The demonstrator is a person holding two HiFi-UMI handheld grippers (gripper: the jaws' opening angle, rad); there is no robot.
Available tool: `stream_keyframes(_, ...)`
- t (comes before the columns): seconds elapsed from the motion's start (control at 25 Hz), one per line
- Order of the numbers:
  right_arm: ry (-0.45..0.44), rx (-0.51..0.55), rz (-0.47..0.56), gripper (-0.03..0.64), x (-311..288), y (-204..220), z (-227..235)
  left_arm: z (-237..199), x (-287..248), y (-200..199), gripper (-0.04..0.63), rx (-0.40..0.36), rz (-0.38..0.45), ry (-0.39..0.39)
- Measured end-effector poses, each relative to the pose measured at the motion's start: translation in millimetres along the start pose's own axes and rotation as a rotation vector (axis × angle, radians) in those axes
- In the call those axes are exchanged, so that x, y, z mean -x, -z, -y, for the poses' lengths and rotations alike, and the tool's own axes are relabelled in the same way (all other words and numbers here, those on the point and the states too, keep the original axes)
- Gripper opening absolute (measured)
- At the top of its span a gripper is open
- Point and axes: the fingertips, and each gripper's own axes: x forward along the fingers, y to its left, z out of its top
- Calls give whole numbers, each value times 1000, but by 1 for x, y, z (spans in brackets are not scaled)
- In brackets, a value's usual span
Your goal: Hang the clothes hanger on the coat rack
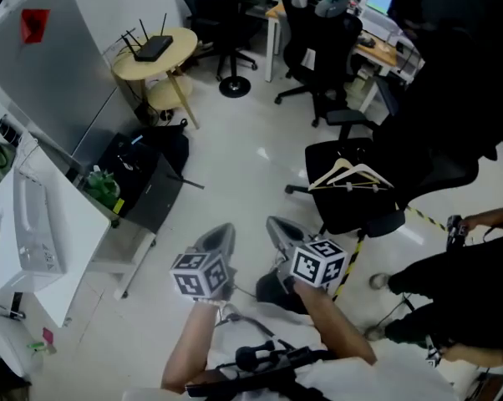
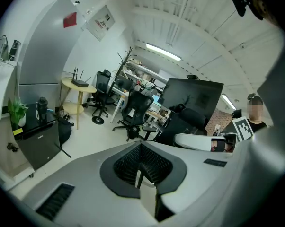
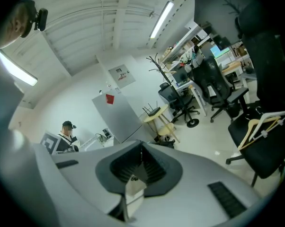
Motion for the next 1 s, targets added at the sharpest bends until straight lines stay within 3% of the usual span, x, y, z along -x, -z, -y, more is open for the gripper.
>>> stream_keyframes(0.12, 20, -7, 0, 39, -6, -19, 37, 6, -34, -8, -2, 0, -2, -14)
stream_keyframes(0.28, 14, -25, -21, 120, -18, -36, 73, 12, -72, -16, -2, 0, -8, -33)
stream_keyframes(0.64, 25, -54, -35, 157, -23, -61, 139, 36, -143, -28, -2, -45, -37, -54)
stream_keyframes(1.0, 101, -77, -81, 186, -45, -60, 195, 20, -194, -26, -2, -7, -77, -56)
